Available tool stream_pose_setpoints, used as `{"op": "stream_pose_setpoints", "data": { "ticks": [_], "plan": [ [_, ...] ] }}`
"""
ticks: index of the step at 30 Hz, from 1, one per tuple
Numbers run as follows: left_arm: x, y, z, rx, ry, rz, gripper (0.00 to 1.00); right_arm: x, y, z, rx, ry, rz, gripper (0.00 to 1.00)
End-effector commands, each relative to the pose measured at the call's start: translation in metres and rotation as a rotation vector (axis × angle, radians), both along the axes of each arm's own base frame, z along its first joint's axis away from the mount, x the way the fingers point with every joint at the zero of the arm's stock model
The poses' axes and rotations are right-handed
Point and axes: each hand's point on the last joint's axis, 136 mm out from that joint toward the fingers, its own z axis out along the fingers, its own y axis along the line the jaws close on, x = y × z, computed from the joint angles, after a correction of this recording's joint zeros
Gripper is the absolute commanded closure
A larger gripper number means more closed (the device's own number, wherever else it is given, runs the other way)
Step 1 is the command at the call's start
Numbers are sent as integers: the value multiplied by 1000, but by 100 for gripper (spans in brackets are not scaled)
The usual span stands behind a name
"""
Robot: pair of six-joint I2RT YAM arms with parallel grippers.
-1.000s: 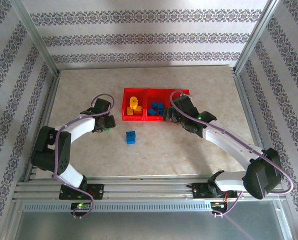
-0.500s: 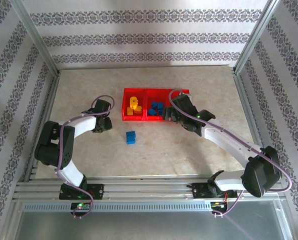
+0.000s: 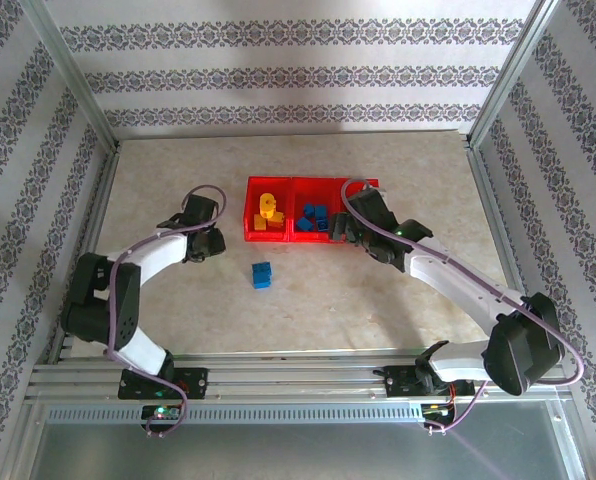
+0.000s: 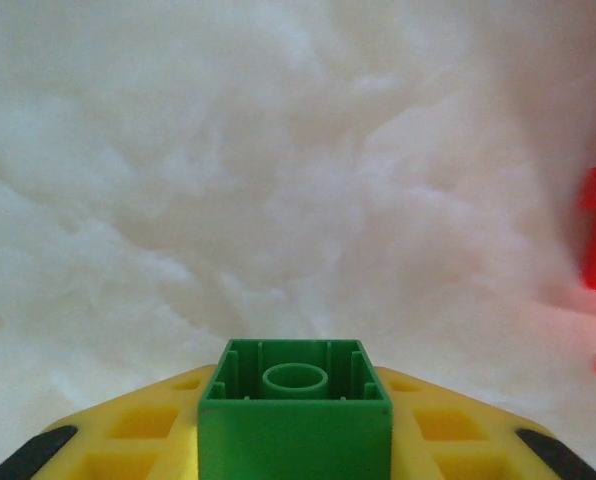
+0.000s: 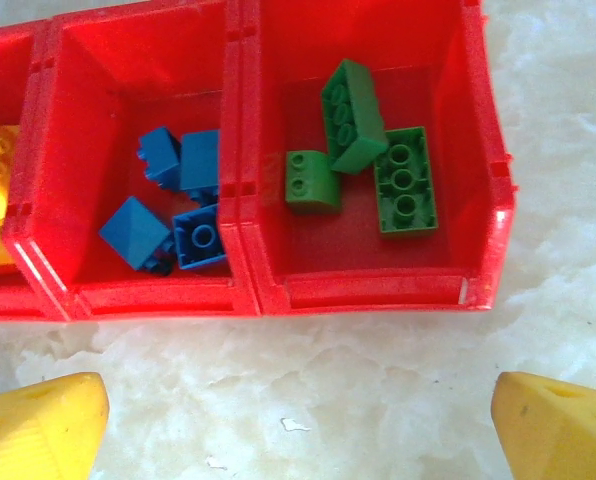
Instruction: Sort the legos into containers by color
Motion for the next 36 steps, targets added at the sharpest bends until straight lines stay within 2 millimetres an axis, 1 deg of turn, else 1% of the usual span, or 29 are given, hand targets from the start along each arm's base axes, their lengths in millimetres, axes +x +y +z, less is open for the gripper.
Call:
{"op": "stream_pose_setpoints", "data": {
  "ticks": [1, 5, 8, 10, 17, 23, 27, 30, 36],
  "plan": [
    [10, -25, 34, -54, -116, -74, 67, -5, -24, 1, -6, -9, -81, 2],
    [18, -57, 62, -95, -197, -144, 67, -11, -45, -3, 7, -3, -141, 2],
    [26, -89, 86, -116, -263, -219, 67, -16, -60, -7, 12, 2, -180, 2],
    [32, -115, 100, -137, -298, -278, 67, -20, -69, -11, 15, 8, -203, 2],
    [54, -196, 135, -218, -376, -443, 67, -33, -97, -26, 11, 33, -275, 2],
    [63, -258, 162, -235, -444, -575, 67, -43, -118, -37, 15, 54, -330, 2],
    [69, -292, 168, -231, -463, -638, 67, -49, -128, -40, 28, 58, -357, 2],
    [70, -315, 166, -226, -466, -685, 67, -52, -133, -41, 38, 54, -373, 2],
    [73, -357, 151, -172, -452, -789, 67, -56, -138, -37, 52, 43, -389, 2]
  ]
}}
